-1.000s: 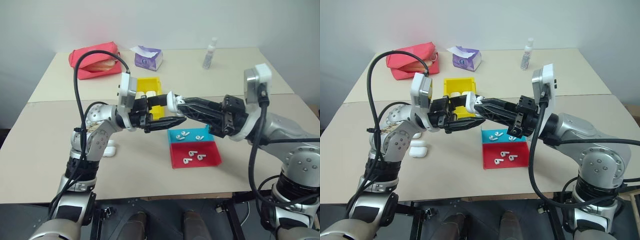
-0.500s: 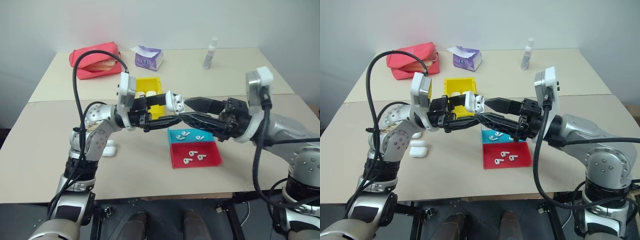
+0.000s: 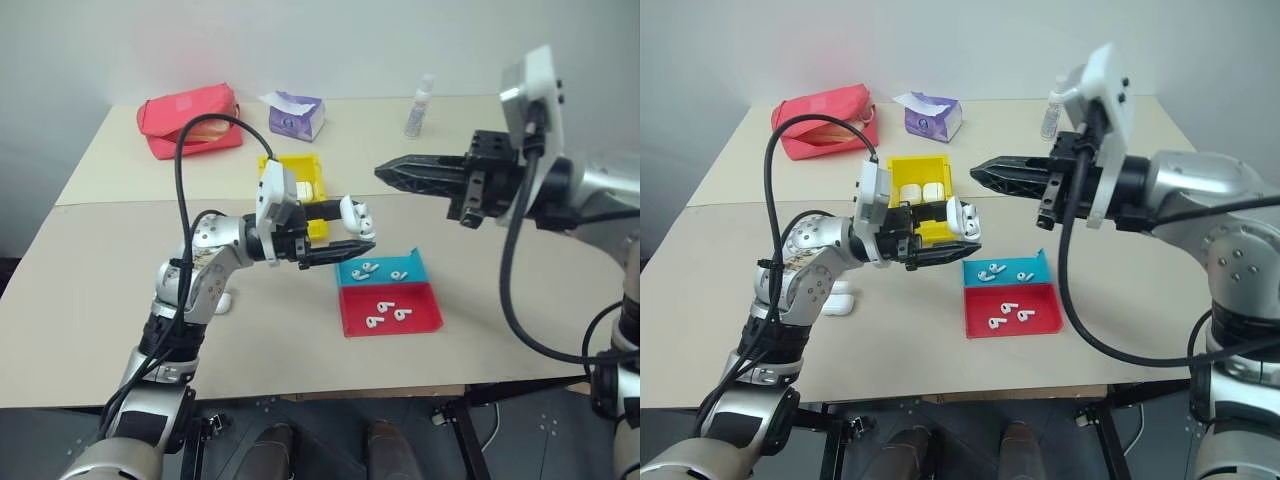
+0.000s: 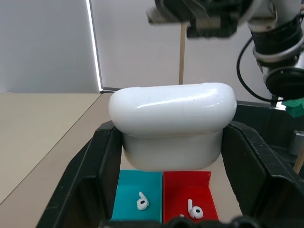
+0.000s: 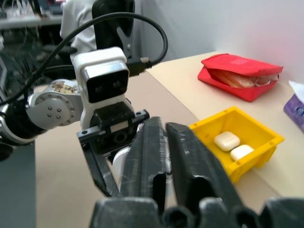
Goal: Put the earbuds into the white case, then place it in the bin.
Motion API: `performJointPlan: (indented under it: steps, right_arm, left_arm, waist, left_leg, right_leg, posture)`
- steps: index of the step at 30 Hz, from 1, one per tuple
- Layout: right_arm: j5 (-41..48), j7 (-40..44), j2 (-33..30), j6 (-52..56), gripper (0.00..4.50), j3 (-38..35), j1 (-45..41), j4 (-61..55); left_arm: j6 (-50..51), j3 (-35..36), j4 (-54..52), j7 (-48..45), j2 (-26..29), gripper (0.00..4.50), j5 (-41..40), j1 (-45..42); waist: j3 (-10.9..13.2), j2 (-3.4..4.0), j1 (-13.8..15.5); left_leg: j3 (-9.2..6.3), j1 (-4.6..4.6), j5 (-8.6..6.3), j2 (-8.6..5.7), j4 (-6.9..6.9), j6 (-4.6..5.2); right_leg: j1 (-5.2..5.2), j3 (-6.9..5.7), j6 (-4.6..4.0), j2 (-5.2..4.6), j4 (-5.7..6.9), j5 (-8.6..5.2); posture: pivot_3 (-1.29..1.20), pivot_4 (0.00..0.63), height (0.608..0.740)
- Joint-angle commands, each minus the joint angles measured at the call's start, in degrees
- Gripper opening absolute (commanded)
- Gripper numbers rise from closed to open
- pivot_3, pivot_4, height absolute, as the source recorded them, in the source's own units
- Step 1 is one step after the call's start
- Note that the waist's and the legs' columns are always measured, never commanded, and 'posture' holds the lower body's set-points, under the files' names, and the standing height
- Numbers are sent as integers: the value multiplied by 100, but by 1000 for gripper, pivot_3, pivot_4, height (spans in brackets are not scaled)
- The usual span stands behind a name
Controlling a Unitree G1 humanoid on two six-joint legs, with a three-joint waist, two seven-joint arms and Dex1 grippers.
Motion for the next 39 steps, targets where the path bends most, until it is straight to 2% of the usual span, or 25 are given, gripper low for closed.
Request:
performJointPlan:
  steps: [1,6,8,15,22,26,32,36,39]
  right_arm:
    - [-434,576,-91,61,45,659,-707,109]
    - [-1124,1063,-7,252,45,1645,-1475,413]
    - [-1610,1293,-38,-80,45,1981,-1604,430]
    - [-2436,2020,-226,-456,45,2408,-1528,569]
    - [-2284,2250,-564,-295,45,1680,-1039,526]
    - [-1849,1705,-234,-138,45,608,-549,454]
    - [-1809,777,172,-347,45,-400,781,-387]
    - [-2021,135,332,-207,45,-299,1373,-934]
    - [-2074,-343,496,102,45,-52,1512,-1154]
  left_arm:
    - [-209,-43,59,-26,-115,2833,78,-156]
    - [-297,-53,194,-100,-184,2833,144,-247]
    - [-320,-58,220,-113,-202,2833,152,-252]
    - [-433,36,197,50,-255,2833,197,-216]
    - [-459,266,-33,312,-192,2833,190,7]
    - [-521,457,-181,745,-248,2833,259,200]
    - [-749,845,71,2591,-599,2833,1043,217]
    - [-948,915,680,3840,-775,2833,1812,-52]
    - [-1034,895,1456,4603,-931,2833,2266,-443]
  waist:
    - [0,0,-2]
    - [0,0,13]
    - [0,0,16]
    - [0,-1,18]
    - [0,-1,66]
    - [1,-1,78]
    - [0,-3,180]
    - [0,-3,207]
    - [0,-3,214]
  left_leg:
    - [5,-1,0,-2,1,1]
    - [-2,-10,-1,-4,7,1]
    - [-3,-11,-1,-3,10,1]
    - [-6,-21,-1,-6,12,1]
    - [-3,-21,-1,-6,14,1]
    - [-4,-21,-1,-1,14,0]
    - [-9,-22,-1,-7,21,0]
    - [-4,-23,-1,-13,23,1]
    - [-5,-22,0,-11,25,-1]
  right_leg:
    - [-2,4,0,-3,1,0]
    - [-5,-2,0,-4,0,0]
    - [-5,-3,0,-4,1,0]
    - [-12,-6,1,-6,0,0]
    - [-13,-4,1,-7,1,0]
    - [-13,-3,0,-4,2,1]
    - [-5,-7,4,-11,1,3]
    - [-8,-3,7,-15,1,4]
    - [-7,-5,7,-12,5,5]
  posture:
    - [0,150,740]
    - [0,150,740]
    - [0,150,740]
    - [0,150,740]
    - [0,150,740]
    - [0,150,740]
    - [0,150,740]
    - [0,150,740]
    - [0,150,740]
